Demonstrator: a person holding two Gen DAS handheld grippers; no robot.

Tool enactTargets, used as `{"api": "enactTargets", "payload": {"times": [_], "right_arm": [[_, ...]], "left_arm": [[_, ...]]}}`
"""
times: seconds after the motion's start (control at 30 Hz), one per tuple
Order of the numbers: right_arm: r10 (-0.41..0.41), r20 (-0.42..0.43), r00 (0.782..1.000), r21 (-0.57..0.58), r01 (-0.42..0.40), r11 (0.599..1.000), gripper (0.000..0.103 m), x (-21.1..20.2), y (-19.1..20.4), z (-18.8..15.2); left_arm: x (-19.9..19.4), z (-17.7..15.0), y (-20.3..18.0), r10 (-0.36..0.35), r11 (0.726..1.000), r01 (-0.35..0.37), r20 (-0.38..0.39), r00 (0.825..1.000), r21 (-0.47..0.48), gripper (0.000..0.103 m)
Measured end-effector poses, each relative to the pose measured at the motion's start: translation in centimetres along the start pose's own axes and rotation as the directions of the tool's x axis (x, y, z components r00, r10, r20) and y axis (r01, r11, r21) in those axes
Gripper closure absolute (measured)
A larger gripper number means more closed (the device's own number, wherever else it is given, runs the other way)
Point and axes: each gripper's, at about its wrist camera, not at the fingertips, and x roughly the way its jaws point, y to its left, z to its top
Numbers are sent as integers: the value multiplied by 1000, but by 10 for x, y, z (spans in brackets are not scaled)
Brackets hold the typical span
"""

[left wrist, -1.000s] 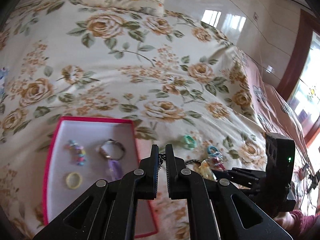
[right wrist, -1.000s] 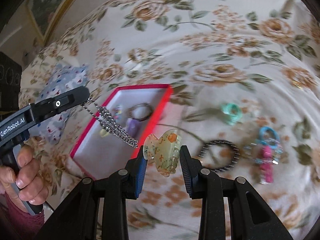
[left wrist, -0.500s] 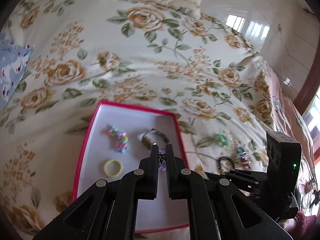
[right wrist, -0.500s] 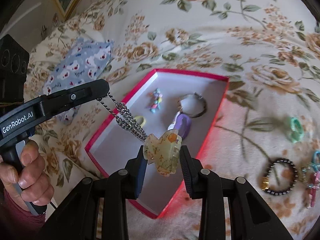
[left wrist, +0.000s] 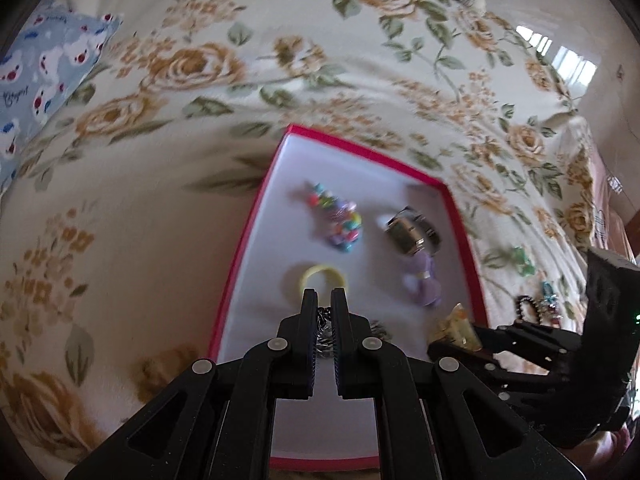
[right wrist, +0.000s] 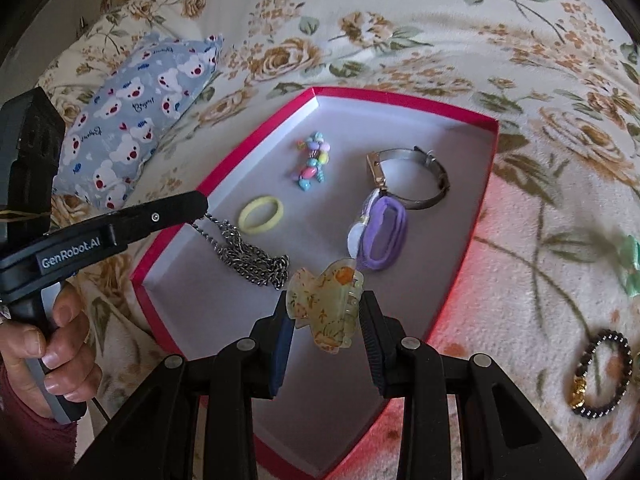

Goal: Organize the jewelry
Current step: 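Carry bracelet and claw clip over the red box while left tool releases the bracelet, then move both open tools from the box back to the jewelry pile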

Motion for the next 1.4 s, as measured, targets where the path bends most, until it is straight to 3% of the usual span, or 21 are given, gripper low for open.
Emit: {"api": "enactTargets", "payload": {"times": [0.37, 0.83, 0.93, 1.13, 1.2, 1.27, 1.4], "right_arm": [[-20, -18, 1000, -30, 19, 999, 70, 11, 6, 1], [-3, -17, 1000, -21, 3, 1000, 64, 10, 7, 2], [4, -13, 1000, -14, -4, 1000, 59, 7, 7, 2], [17, 25, 1000, 11, -17, 1000, 54, -13, 3, 1], [19, 48, 999, 15, -20, 1000, 50, -24, 2, -1], [18, 76, 997, 17, -20, 1000, 47, -36, 0, -3], [3, 129, 992, 39, -8, 999, 44, -63, -13, -9]], "left_arm": [[32, -1, 3, 57, 998, -57, -59, 997, 6, 97], [32, -6, 7, 72, 997, -73, -60, 996, -21, 93], [29, -5, 5, 84, 996, -85, -54, 995, -26, 78], [18, -5, 2, 80, 996, -81, -38, 996, -37, 71], [12, -6, 2, 82, 996, -83, -26, 996, -41, 53], [6, -7, 1, 86, 995, -87, -9, 996, -42, 44], [-1, -10, 1, 82, 995, -82, -6, 997, -62, 36]]}}
